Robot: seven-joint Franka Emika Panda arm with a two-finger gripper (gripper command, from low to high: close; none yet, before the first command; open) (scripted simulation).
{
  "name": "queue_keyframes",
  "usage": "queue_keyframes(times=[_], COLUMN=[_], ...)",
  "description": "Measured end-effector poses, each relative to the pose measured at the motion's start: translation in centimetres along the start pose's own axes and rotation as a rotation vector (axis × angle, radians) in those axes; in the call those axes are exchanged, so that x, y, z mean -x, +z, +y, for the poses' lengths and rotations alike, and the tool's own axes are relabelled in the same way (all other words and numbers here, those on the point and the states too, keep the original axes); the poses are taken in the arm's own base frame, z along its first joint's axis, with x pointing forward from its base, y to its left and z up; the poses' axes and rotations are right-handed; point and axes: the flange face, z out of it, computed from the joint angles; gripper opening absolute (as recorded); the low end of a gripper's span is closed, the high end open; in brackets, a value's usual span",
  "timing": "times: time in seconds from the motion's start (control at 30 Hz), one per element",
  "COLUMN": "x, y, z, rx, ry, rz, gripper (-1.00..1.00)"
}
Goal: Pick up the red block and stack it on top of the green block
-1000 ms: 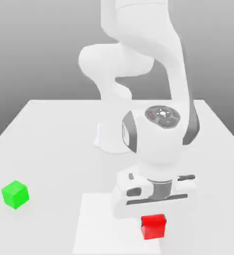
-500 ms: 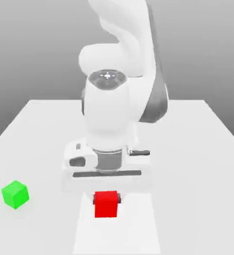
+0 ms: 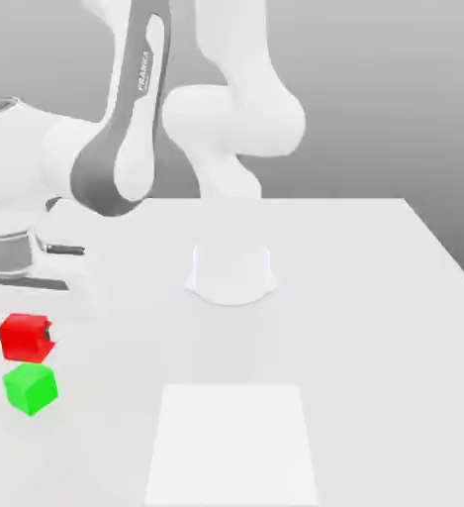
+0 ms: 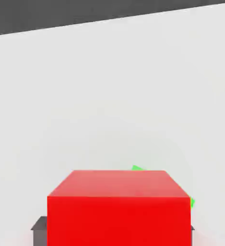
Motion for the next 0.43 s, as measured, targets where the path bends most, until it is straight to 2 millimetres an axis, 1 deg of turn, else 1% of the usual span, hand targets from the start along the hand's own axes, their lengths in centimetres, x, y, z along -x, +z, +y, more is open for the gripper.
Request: queue_keyframes(times=[0.03,0.07,0.1,0.13,0.33,0.37,0.43], x=[-0.3,-0.4,-0.2,-0.1,0.0,0.1,0.1], y=[0.2,0.6,1.1,1.6,5.6,6.2,6.2], z=[1.2,1.1,-0.2,-0.6,-0.5,-0.4,-0.4], rx=[-0.002,-0.003,-0.004,-0.005,-0.003,-0.002,-0.002], ry=[0.021,0.014,-0.019,-0.029,-0.029,-0.028,-0.028], rz=[0.0,0.002,0.003,0.004,0.0,-0.001,-0.001], gripper=[-1.0,-1.0,-1.0,-1.0,-1.0,1.0,1.0])
